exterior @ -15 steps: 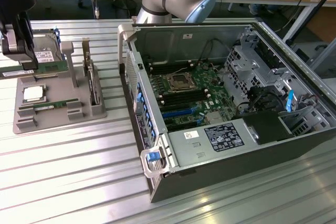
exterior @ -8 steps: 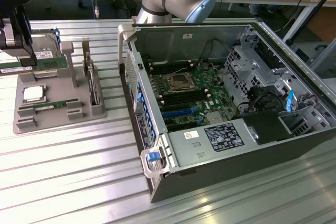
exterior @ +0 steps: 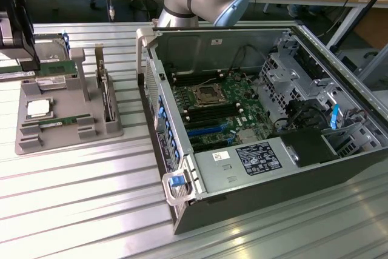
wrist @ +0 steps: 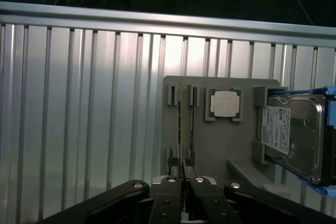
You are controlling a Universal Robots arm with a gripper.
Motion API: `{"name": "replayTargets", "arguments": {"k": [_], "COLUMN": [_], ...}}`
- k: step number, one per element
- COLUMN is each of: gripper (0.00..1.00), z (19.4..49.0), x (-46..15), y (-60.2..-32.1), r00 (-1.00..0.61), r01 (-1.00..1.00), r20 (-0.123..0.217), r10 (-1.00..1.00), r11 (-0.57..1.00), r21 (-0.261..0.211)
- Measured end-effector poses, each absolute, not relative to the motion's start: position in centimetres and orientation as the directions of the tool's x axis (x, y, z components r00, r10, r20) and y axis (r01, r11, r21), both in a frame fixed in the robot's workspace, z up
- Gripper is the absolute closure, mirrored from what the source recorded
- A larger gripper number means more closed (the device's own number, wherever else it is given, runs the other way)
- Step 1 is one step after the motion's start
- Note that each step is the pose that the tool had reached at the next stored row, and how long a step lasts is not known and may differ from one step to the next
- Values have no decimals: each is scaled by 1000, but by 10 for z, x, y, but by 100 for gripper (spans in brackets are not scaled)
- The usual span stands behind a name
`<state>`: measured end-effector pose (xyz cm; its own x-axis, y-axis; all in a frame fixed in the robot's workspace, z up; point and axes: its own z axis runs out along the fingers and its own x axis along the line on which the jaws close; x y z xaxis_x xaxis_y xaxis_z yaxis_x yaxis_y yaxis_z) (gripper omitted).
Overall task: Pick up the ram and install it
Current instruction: 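Pick up the ram and move it above insertion slot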
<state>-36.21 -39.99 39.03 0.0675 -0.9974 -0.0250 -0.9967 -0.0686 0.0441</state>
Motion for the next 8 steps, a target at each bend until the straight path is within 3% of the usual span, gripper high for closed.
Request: {"name": "replayTargets", "arguments": {"k": [8], "gripper": [88], "z": [402], "x": [-362], "y": [-400], "r00": [68], "r01": [-997], "r20": [-25], "r10": [-997], "r11": [-69], "r21": [44]}}
